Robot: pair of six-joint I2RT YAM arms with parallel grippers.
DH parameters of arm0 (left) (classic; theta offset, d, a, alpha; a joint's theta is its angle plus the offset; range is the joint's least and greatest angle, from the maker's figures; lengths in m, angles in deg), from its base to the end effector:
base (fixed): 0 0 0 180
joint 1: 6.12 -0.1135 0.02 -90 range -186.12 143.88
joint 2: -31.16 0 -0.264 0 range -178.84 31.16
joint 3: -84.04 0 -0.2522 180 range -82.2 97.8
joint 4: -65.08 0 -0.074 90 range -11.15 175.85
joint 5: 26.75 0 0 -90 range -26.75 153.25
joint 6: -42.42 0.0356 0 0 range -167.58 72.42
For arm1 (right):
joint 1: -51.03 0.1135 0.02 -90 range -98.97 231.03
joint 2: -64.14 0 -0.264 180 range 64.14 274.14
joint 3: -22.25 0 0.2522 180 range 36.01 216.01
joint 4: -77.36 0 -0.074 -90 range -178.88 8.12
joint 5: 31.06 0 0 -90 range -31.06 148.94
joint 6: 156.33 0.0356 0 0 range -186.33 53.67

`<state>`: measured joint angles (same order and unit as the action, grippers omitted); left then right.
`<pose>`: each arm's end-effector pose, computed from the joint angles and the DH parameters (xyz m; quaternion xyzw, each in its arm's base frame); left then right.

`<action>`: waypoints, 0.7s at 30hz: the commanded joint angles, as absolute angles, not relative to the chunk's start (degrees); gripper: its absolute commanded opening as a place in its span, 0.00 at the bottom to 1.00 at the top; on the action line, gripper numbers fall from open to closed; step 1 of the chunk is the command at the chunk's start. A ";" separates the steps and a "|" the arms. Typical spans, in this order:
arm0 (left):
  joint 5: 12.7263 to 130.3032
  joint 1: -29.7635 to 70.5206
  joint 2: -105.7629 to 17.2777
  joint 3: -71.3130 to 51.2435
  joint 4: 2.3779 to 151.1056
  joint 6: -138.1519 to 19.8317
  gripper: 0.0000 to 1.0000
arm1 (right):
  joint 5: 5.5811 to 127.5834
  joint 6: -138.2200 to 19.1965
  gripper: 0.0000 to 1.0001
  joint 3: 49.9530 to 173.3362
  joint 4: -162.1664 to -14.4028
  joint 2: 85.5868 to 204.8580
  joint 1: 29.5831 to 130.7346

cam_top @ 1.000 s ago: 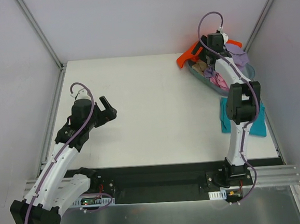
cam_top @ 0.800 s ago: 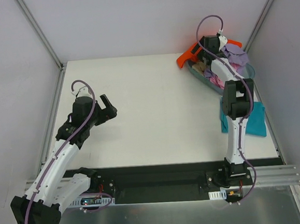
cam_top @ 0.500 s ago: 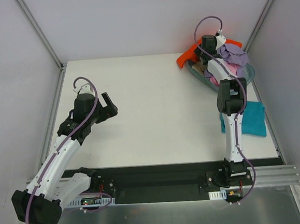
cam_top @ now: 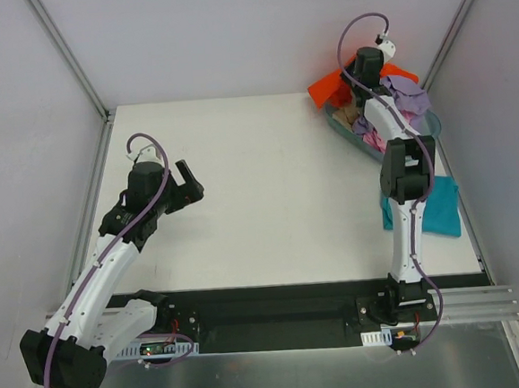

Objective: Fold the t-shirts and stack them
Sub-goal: Grab crumpled tshirt from bin with the right arm

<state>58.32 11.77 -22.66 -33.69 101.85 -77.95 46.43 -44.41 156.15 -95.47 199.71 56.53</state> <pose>0.2008 -0.0616 0.3117 -0.1152 0.8503 -0.1757 0.4825 0.5662 0.0468 0.2742 0.1780 0.7371 0.0729 0.6478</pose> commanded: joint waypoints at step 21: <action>59.48 11.19 -10.77 -35.00 100.82 -78.17 0.99 | 81.08 -56.57 0.01 165.82 -97.84 164.17 67.81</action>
